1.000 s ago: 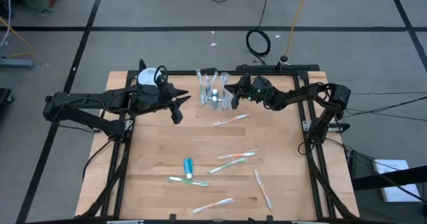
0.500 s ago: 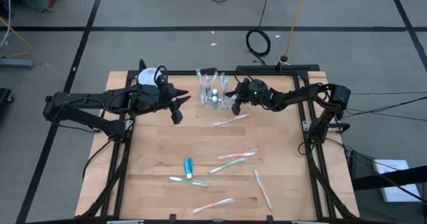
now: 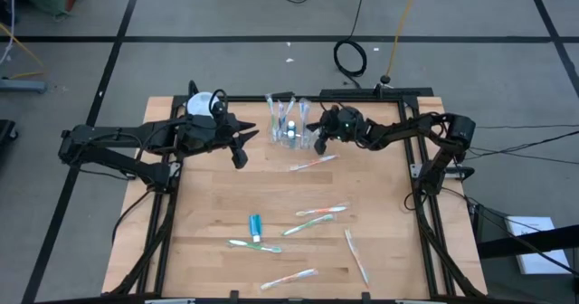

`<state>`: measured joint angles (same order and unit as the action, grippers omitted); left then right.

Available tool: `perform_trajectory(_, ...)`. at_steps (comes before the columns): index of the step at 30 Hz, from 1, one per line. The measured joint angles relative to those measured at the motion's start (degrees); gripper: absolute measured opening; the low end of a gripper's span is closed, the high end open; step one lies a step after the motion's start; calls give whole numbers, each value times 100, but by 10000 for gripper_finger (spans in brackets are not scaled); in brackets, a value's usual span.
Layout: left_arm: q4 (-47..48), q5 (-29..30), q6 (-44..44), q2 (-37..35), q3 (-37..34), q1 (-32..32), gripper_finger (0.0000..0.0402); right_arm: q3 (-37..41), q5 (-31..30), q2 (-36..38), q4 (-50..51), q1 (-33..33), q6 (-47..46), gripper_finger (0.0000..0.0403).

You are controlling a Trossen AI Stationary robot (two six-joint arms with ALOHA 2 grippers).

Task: Pick & Place toothbrushing station
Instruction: Put the purple toothbrush into the transparent organizer, then put the green toothbrush into the transparent organizer

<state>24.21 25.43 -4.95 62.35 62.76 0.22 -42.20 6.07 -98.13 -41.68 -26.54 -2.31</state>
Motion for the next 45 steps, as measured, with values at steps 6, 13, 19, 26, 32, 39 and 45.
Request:
perform_trajectory(6, 16, 0, 11, 0, 0, 0, 93, -2, 1, -5, 385, 37, 1, 37)
perform_trajectory(13, 24, -4, 6, 1, 0, -1, 93, 0, -20, 209, 532, -46, 16, 97)
perform_trajectory(19, 60, -4, 5, 0, 0, -1, 93, -3, -22, 1092, 1552, -36, 328, 121)
perform_trajectory(26, 206, -4, -4, 0, 0, -1, 93, -4, -4, 2252, 3558, -36, -51, 119)
perform_trajectory(32, 611, -9, -8, 0, 0, -1, 93, -2, -8, 2702, 4867, 45, -400, 115)
perform_trajectory(39, 921, -715, 33, 150, 0, -41, 93, 0, -12, 2747, 5015, 195, -466, 114)
perform_trajectory(45, 1052, -955, 326, 689, 1, -427, 93, -1, 3, 2747, 5182, 548, -457, 114)
